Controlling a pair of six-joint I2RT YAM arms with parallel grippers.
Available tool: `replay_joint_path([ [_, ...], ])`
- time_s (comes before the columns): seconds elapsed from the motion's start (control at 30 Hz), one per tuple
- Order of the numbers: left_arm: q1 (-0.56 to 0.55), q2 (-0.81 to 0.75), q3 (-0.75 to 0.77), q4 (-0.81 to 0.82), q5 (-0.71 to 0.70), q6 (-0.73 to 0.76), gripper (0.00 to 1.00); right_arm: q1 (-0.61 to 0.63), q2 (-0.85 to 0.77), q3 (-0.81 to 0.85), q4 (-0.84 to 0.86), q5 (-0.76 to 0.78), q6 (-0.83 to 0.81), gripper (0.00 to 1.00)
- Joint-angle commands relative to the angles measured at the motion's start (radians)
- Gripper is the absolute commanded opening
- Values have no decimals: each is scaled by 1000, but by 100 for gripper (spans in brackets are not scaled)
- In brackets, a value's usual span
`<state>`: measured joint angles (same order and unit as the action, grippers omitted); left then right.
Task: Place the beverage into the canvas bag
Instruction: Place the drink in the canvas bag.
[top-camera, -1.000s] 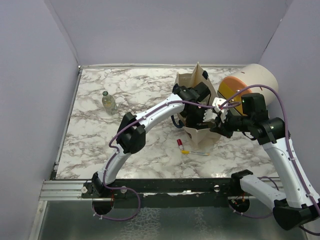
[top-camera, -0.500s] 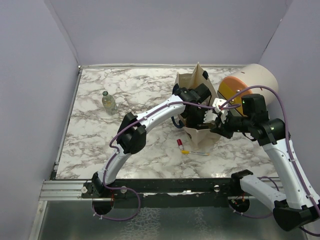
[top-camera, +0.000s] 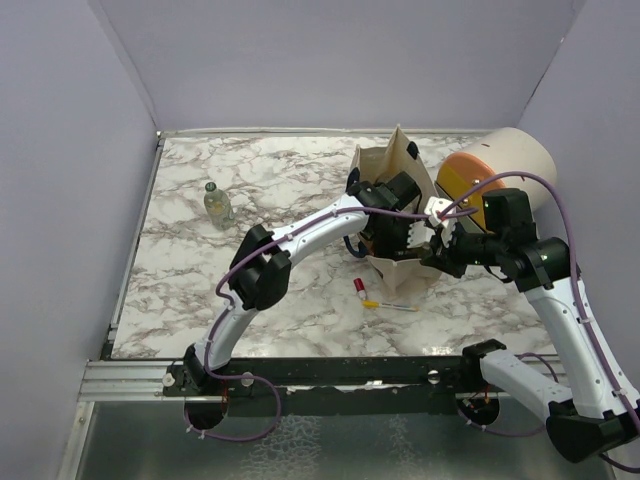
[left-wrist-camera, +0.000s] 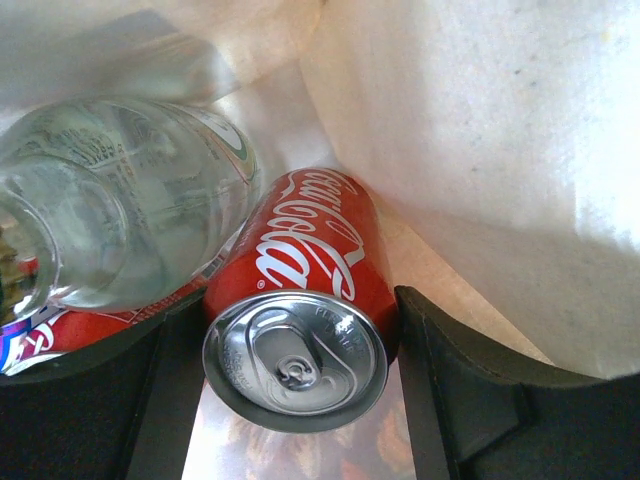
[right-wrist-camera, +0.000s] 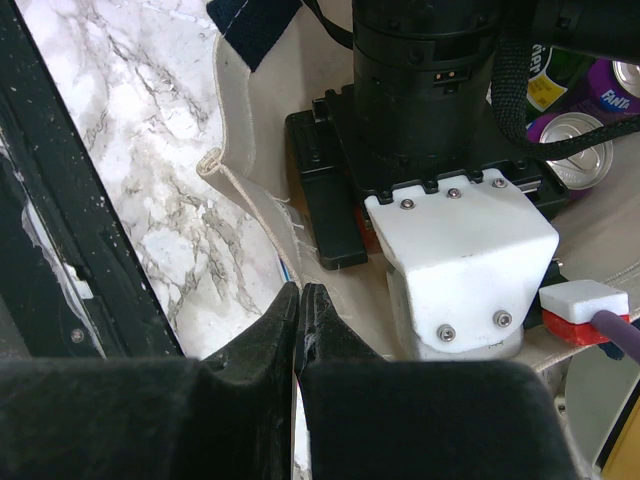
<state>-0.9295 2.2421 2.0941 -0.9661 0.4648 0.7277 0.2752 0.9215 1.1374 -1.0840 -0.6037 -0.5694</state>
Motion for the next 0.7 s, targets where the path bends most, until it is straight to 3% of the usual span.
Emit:
replay_joint_path([
  [0.0, -11, -19, -31, -18, -39, -18, 71, 1, -21, 16, 32, 4, 16, 1],
  [0.67, -7, -90, -50, -26, -9, -34, 85, 1, -17, 19, 30, 5, 15, 1],
])
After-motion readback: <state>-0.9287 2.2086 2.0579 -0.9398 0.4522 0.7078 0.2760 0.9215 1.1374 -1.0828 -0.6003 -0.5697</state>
